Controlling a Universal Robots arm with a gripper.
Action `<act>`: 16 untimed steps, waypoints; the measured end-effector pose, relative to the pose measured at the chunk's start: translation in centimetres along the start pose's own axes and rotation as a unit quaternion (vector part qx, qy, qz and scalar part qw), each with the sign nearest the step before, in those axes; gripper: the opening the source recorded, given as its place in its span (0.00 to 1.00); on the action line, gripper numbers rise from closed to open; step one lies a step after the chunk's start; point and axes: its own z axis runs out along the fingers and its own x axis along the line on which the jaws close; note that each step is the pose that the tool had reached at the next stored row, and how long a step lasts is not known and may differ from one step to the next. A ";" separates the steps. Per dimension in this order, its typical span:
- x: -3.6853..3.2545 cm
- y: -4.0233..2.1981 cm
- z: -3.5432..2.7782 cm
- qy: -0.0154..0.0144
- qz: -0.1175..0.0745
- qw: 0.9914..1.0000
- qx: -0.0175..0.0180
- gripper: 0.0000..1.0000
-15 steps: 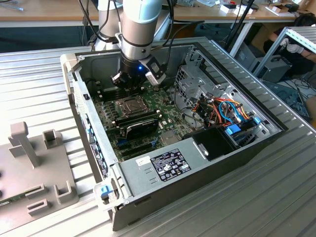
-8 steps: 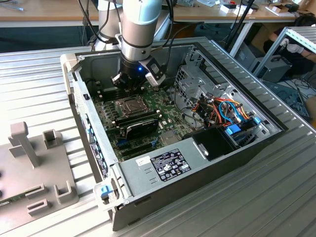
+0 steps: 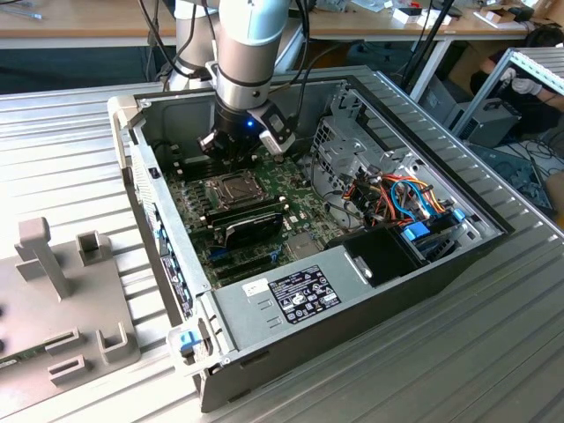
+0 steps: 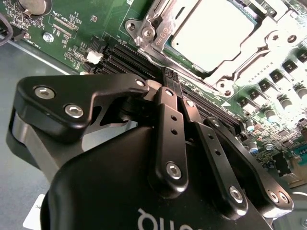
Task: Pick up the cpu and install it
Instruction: 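Install the first cpu locking lever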
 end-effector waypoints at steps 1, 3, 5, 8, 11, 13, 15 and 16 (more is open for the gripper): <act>0.00 0.00 0.00 0.000 0.000 1.000 0.000 0.11; 0.00 0.00 0.02 0.000 0.000 1.000 0.000 0.11; -0.02 -0.01 0.07 0.000 0.000 1.000 0.000 0.11; -0.03 -0.02 0.10 0.000 0.000 1.000 0.000 0.11; -0.12 -0.03 0.13 0.000 0.000 1.000 0.000 0.11; -0.21 -0.03 0.16 0.000 0.000 1.000 0.000 0.11; -0.30 -0.04 0.19 0.000 0.000 1.000 0.000 0.11; -0.34 -0.04 0.20 0.000 0.000 1.000 0.000 0.11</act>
